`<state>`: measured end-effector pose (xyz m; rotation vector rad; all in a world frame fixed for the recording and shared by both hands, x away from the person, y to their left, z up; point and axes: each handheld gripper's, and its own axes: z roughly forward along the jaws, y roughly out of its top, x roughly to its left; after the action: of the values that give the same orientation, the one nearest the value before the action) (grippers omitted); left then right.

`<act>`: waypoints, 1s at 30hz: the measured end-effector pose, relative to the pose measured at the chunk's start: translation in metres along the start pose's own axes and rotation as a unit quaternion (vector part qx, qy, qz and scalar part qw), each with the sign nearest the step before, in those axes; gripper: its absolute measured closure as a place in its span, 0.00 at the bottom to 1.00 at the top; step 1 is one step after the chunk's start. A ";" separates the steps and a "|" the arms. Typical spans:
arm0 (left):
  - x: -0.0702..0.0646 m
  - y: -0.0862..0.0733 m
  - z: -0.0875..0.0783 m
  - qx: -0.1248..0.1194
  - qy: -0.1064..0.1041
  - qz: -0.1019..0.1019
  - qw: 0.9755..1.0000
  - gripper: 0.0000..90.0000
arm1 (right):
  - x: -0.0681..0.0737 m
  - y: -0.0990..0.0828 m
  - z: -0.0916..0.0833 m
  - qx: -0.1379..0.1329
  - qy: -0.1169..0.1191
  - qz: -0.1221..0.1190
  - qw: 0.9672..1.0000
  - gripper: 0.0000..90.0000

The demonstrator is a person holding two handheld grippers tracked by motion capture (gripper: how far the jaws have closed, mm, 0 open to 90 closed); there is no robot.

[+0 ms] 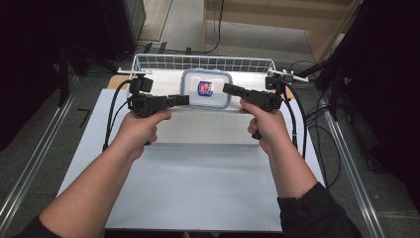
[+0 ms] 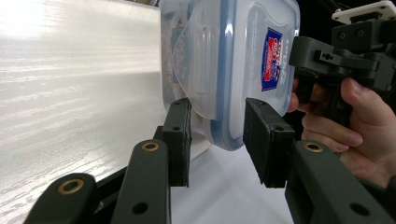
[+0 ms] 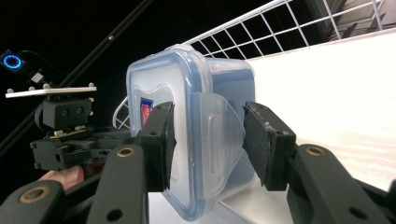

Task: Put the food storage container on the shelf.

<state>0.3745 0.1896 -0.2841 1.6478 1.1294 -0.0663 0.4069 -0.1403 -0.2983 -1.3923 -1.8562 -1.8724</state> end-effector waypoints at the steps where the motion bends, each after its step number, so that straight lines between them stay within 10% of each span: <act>1: 0.000 0.001 0.000 0.001 0.000 0.001 1.000 0.70 | 0.000 0.000 0.001 0.000 0.001 0.000 1.000 0.62; 30: -0.005 0.006 0.011 -0.017 0.017 0.013 1.000 0.65 | -0.006 0.007 0.010 -0.007 -0.042 -0.004 0.999 0.53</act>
<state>0.3808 0.1781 -0.2811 1.6380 1.1286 -0.0024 0.4201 -0.1364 -0.2997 -1.4932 -1.8929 -1.8615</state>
